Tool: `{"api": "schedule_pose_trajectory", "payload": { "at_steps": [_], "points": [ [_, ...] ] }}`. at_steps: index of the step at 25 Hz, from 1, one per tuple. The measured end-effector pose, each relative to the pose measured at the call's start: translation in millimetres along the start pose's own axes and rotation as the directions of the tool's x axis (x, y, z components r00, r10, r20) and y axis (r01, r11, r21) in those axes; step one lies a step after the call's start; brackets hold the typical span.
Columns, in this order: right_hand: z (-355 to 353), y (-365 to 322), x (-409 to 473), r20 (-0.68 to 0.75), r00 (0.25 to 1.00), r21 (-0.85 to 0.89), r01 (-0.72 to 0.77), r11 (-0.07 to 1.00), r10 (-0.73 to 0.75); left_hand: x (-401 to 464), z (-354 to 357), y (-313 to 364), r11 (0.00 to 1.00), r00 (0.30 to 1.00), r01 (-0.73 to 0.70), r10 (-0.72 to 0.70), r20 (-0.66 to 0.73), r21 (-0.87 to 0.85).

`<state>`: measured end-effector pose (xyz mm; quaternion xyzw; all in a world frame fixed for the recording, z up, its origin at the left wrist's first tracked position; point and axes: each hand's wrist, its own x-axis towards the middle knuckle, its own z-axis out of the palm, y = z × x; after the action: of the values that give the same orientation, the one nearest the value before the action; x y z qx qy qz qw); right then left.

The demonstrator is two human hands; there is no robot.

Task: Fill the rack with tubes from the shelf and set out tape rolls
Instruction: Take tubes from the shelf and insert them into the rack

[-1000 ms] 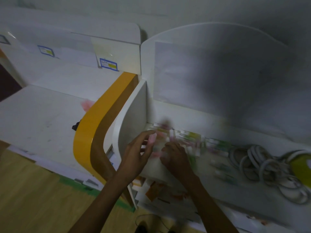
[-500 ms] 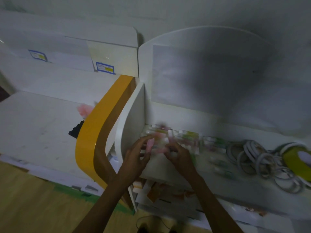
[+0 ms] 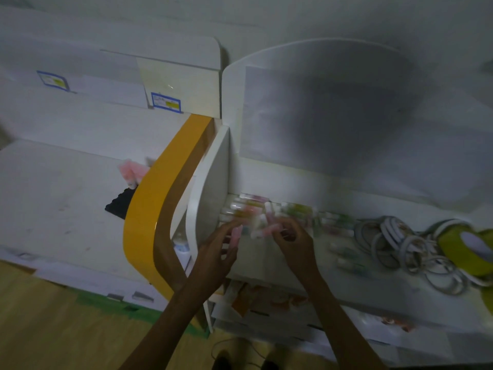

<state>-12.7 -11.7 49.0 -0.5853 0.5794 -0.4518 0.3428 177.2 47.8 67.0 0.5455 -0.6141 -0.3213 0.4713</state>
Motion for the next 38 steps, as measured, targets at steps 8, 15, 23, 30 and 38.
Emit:
{"api": "schedule_pose_trajectory", "payload": {
  "at_steps": [8, 15, 23, 30, 38],
  "points": [
    [-31, -11, 4, -0.004, 0.999, 0.240, 0.035, 0.970, -0.036, -1, -1, 9, 0.999, 0.999, -0.032, 0.032, -0.043, -0.016],
    [-49, -23, -4, 0.043, 0.994, 0.310, 0.079, 0.948, -0.097, -28, -3, 40, 0.995, 0.980, -0.047, 0.064, -0.187, 0.093],
    [-42, -41, -29, 0.246, 0.952, 0.365, 0.082, 0.927, -0.181, -96, -24, 61, 0.968, 0.923, 0.044, 0.055, -0.381, 0.248],
    [-6, -114, -64, 0.356, 0.862, 0.396, 0.211, 0.894, -0.361, -141, -86, 68, 0.947, 0.857, 0.079, 0.096, -0.507, 0.313],
    [117, -174, -154, 0.449, 0.720, 0.412, 0.358, 0.838, -0.528, -203, -212, 27, 0.935, 0.834, 0.149, 0.057, -0.549, 0.323]
  ]
}}
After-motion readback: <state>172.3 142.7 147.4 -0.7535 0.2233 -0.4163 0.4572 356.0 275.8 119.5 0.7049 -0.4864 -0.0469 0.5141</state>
